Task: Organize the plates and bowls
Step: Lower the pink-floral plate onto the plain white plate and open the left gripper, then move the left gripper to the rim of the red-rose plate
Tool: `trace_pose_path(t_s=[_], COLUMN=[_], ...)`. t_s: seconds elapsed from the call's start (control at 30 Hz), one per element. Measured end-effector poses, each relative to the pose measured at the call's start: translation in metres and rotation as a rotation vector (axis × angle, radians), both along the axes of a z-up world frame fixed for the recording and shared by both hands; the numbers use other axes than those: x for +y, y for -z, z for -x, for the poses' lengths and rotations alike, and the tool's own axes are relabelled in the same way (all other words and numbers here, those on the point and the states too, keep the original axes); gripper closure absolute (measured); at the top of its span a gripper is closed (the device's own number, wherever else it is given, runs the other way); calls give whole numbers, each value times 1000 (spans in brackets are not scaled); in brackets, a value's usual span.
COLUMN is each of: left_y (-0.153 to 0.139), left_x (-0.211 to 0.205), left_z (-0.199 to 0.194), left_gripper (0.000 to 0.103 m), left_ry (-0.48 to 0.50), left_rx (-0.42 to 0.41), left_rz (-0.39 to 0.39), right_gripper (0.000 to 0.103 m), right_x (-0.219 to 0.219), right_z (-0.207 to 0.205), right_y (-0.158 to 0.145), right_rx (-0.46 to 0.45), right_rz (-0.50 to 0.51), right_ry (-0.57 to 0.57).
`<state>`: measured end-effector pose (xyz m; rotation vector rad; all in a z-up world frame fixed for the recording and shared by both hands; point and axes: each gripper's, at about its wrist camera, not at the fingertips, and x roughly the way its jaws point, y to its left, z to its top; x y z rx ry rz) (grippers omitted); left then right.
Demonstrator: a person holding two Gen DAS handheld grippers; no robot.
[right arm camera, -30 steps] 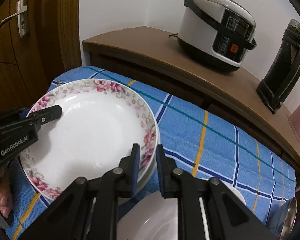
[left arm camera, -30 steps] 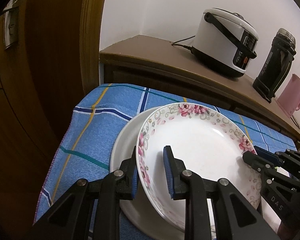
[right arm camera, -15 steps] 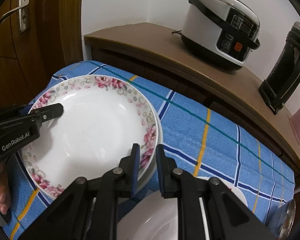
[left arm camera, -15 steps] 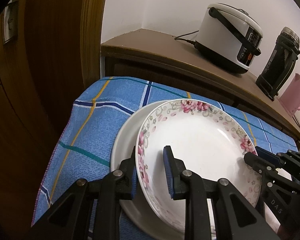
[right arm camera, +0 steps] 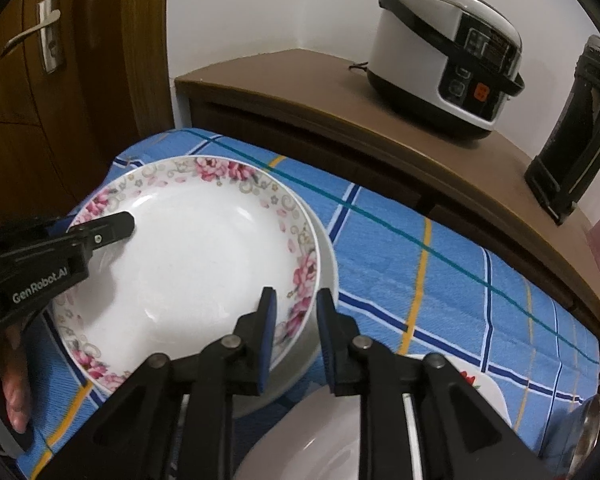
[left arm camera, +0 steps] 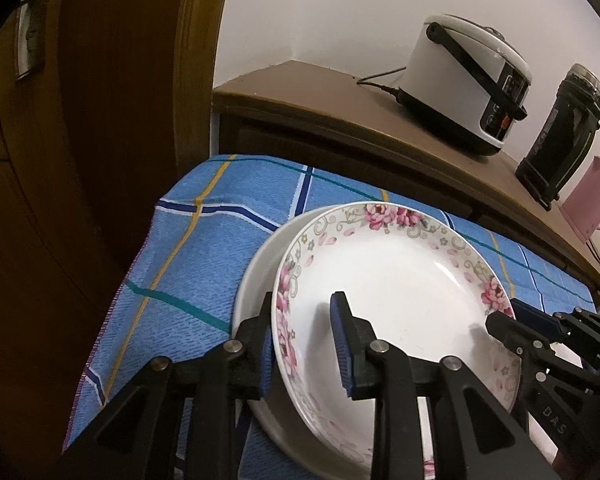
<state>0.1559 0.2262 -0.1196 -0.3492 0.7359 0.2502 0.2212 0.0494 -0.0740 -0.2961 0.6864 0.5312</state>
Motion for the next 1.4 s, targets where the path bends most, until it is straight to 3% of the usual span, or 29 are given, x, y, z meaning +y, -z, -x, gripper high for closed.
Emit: trace_pose_path(t_s=[0.1, 0.2, 0.5, 0.7, 0.87, 1.03, 1.27, 1.4], left_y=[-3, -6, -11, -18, -31, -36, -37, -28], left_x=[-2, -3, -6, -12, -31, -74, -130, -143], left_z=[4, 8, 11, 17, 33, 53, 54, 51], left_gripper=[47, 40, 40, 40, 40, 40, 40, 40], left_ry=[0, -11, -1, 7, 39, 135, 342, 412], left_rx=[-25, -45, -86, -134, -220, -260, -239, -202], left_rz=[-12, -33, -45, -81, -103, -80, -79, -65], right_gripper=[77, 68, 66, 66, 66, 66, 68, 68], right_x=[-6, -18, -134, -241, -297, -304, -323, -326], right_z=[5, 15, 44, 84, 126, 141, 142, 146], right_y=[-2, -5, -13, -5, 9, 24, 32, 29], right_rx=[-5, -15, -71, -80, -76, -40, -32, -60], right_rz=[-20, -34, -112, -204, -206, -158, -119, -126], right_ry=[-8, -11, 74, 243, 333, 397, 461, 474])
